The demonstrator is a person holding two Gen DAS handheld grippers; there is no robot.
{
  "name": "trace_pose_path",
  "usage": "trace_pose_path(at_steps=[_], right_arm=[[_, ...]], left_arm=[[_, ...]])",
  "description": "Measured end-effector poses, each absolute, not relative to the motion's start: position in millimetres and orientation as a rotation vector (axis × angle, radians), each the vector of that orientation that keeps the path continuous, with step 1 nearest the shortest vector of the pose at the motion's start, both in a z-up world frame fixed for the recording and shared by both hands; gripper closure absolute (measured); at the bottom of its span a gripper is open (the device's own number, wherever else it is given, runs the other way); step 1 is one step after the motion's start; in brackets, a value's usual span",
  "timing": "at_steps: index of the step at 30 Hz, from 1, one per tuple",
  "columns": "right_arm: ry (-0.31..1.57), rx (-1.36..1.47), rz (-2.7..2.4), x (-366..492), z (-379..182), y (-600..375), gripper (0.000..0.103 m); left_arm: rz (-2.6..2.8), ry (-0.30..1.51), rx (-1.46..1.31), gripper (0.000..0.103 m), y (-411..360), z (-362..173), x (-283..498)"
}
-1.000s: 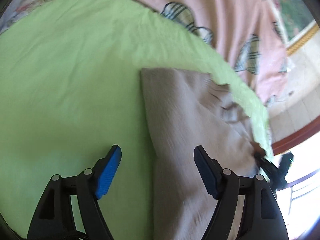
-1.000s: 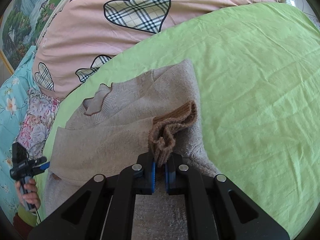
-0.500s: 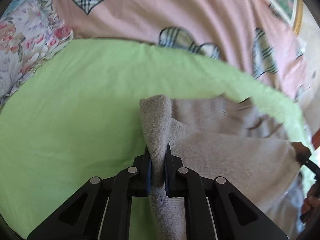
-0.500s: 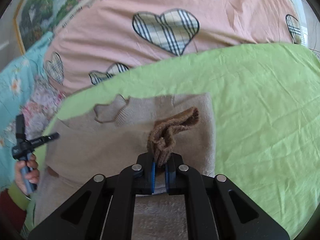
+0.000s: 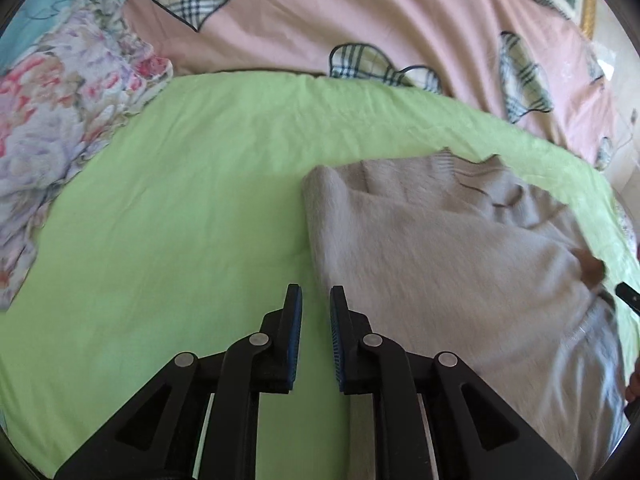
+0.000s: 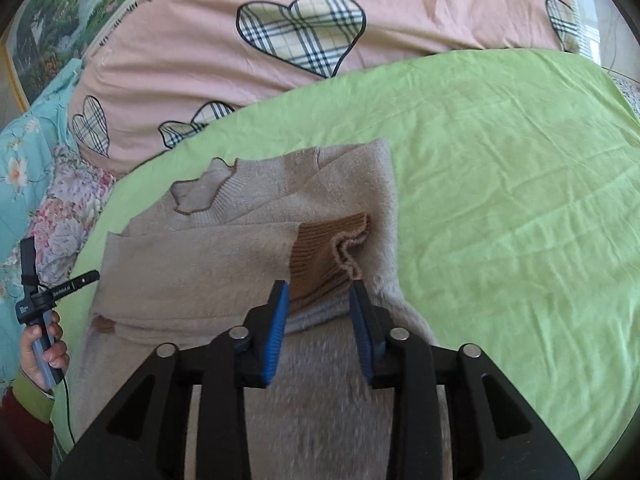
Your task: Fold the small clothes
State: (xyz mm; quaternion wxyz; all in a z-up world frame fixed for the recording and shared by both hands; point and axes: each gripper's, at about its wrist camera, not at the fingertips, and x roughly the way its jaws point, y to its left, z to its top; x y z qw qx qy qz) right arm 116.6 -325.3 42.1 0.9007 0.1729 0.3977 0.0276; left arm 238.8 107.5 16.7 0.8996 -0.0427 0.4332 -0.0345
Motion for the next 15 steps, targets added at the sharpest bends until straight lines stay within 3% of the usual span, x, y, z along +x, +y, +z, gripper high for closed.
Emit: trace_pose_path(at_steps=[6, 13, 15], right_arm=[[0.810, 0.406, 0.087, 70, 52, -315, 0.060], [0.807, 0.403, 0.089, 18, 55, -312, 0.056], [0.810, 0.393, 0.087, 5, 55, -313, 0.056]], left_arm=[[-0.130, 0.886, -0.103, 0.078, 94, 25, 172], [-0.163, 0.901, -0.142, 0.076, 85, 16, 109], [-0.171, 0.904, -0.154, 0.067, 85, 15, 91]])
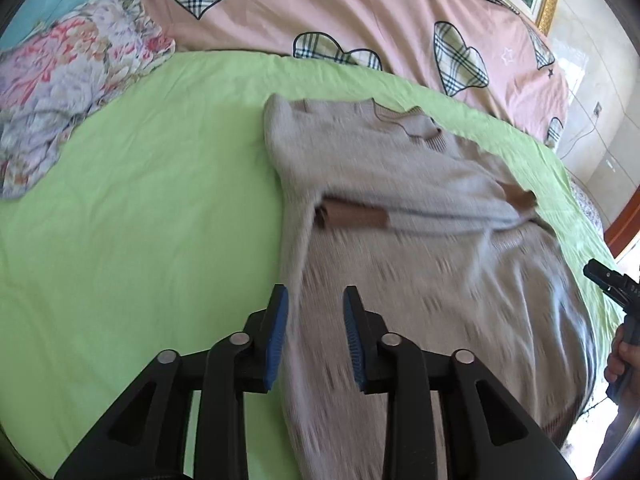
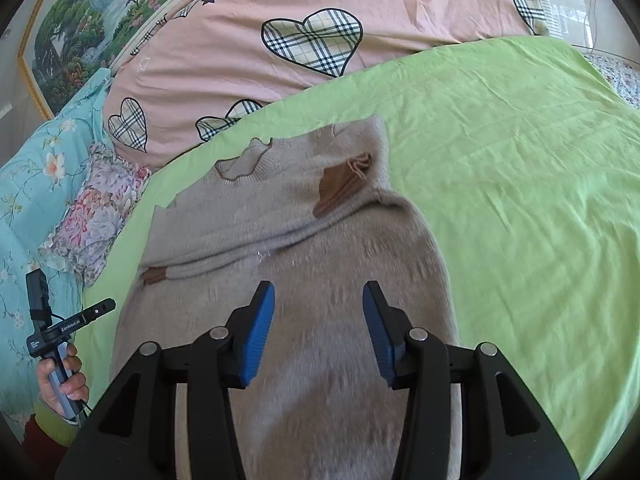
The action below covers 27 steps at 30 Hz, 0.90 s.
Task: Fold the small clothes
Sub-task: 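Move both grippers to the brown ribbed hem of the sweater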
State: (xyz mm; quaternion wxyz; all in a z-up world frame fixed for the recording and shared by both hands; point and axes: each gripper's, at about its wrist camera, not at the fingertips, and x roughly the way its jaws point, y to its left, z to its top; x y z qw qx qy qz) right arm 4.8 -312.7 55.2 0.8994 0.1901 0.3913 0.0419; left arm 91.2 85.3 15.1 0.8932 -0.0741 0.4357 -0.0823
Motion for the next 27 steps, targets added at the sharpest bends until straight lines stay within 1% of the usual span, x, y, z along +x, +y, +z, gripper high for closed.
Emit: trace_pose_path(at_steps=[1, 3, 6, 9, 12, 14, 17, 21, 27], right_arm=[[0.812, 0.390, 0.086, 0, 55, -313, 0.056], [0.817, 0.384, 0.086, -11, 54, -314, 0.055], [0.823, 0.384, 0.101, -25, 52, -317, 0.055], [0.823, 0.373, 0.116, -41, 53, -320, 0.051], [0.822, 0.386, 0.152, -59, 52, -328, 0.049], [0.827, 0.392, 0.171, -69, 50, -334, 0.049], [0.840, 0.390, 0.200, -86, 48, -340, 0.049], [0.869, 0.378, 0.230, -107, 43, -350, 0.049], [0.939, 0.388, 0.314, -128, 29, -357, 0.049]], left_arm=[[-0.177, 0.905, -0.162, 0.064, 86, 14, 85], [-0.186, 0.908, -0.170, 0.055, 87, 13, 71], [-0.200, 0.929, -0.176, 0.048, 88, 8, 50], [-0.238, 0.971, -0.190, 0.046, 90, -2, 30], [-0.280, 1.031, -0.200, 0.046, 89, -17, 9], [-0.304, 1.057, -0.196, 0.046, 87, -26, -9], [-0.339, 1.040, -0.196, 0.045, 84, -28, -35], [-0.471, 1.084, -0.255, 0.046, 76, -40, -63], [-0.582, 1.114, -0.258, 0.047, 67, -46, -68]])
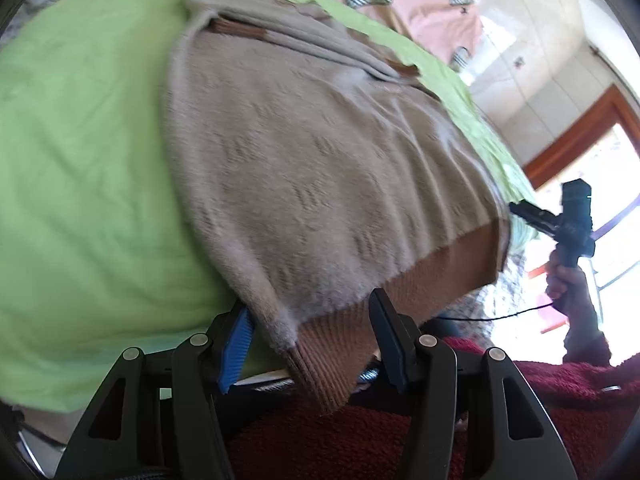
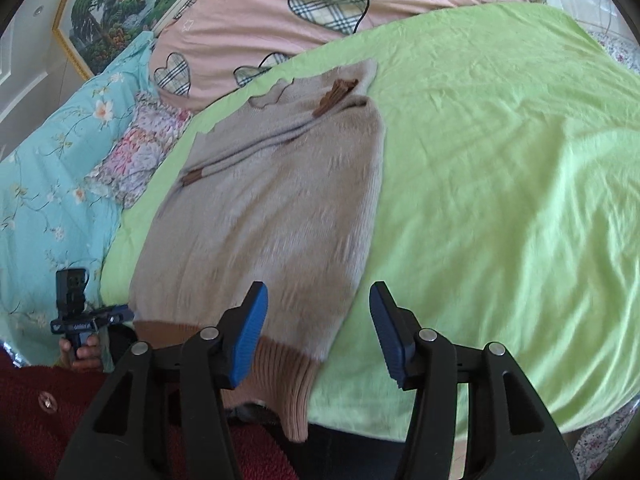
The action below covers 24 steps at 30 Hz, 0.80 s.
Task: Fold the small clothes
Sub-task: 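Move both grippers to the brown ribbed hem of the sweater, then grasp the brown hem with both grippers and lift it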
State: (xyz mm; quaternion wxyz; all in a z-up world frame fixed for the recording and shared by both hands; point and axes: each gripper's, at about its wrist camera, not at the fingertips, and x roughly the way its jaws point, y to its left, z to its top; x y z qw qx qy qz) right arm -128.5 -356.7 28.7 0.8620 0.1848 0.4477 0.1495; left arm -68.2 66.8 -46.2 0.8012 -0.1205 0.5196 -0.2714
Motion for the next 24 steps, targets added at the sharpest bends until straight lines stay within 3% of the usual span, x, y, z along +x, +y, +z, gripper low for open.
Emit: trace_pose_path(at_steps=[8, 10, 12, 24], right_arm=[[0.962, 0.417, 0.443, -128, 7, -330, 0.050], [0.958, 0.430, 0.451, -128, 3, -327, 0.073], [0.976, 0.439, 0.448, -128, -2, -326, 0.092], [0.824, 0.578, 0.495, -155, 28, -359, 0.094]], left_arm=[[-0.677, 1.155, -0.181, 0.052, 43, -52, -68], [-0.676, 1.157, -0.176, 0.064, 44, -54, -68], [-0.659, 1.162, -0.169, 0.093, 47, -57, -67], [-0.664, 0.964, -0.181, 0.097, 67, -15, -89]])
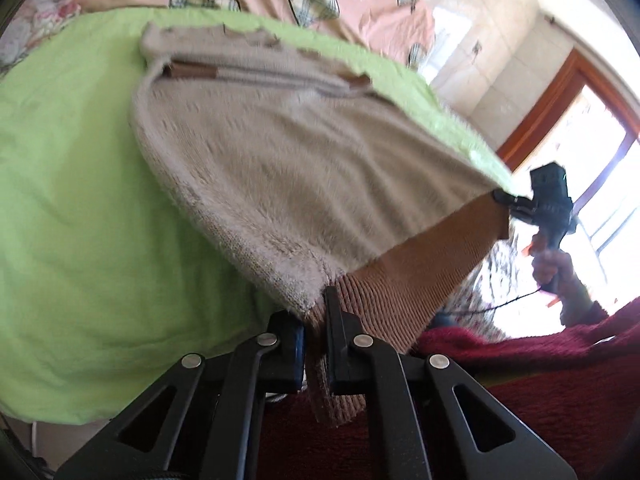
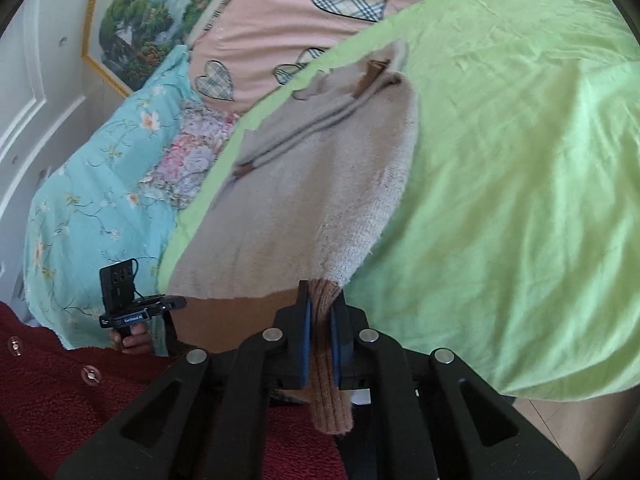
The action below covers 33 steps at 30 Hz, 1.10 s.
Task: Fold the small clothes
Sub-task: 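Grasp the brown hem with both grippers and lift it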
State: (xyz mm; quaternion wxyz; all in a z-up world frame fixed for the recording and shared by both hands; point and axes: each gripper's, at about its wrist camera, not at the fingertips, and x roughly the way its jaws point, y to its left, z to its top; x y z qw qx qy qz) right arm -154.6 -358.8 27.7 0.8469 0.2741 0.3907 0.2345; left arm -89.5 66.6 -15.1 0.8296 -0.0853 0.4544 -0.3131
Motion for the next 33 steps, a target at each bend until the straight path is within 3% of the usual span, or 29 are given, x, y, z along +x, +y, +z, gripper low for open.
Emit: trace_pose_path(at_steps=[10, 18, 26, 33], right_arm=[[0.634, 0.657, 0.527, -100, 64, -368, 0.094], [0.557, 0.664, 0.459, 7, 85, -364, 0.094], [0.608, 0.623, 0.316, 123, 87, -362, 0.094], [0.712, 0.579, 0.238, 187, 53, -359, 0.094]], left_arm=[[-0.629, 0.776, -0.229, 0.097, 82, 38, -49], [-0.529, 0.600, -0.264, 0.097, 92, 83, 57], [-0.412, 0.674, -0.291, 0.097, 91, 64, 184], [-0.332, 0.769, -0.337, 0.097, 101, 24, 253]])
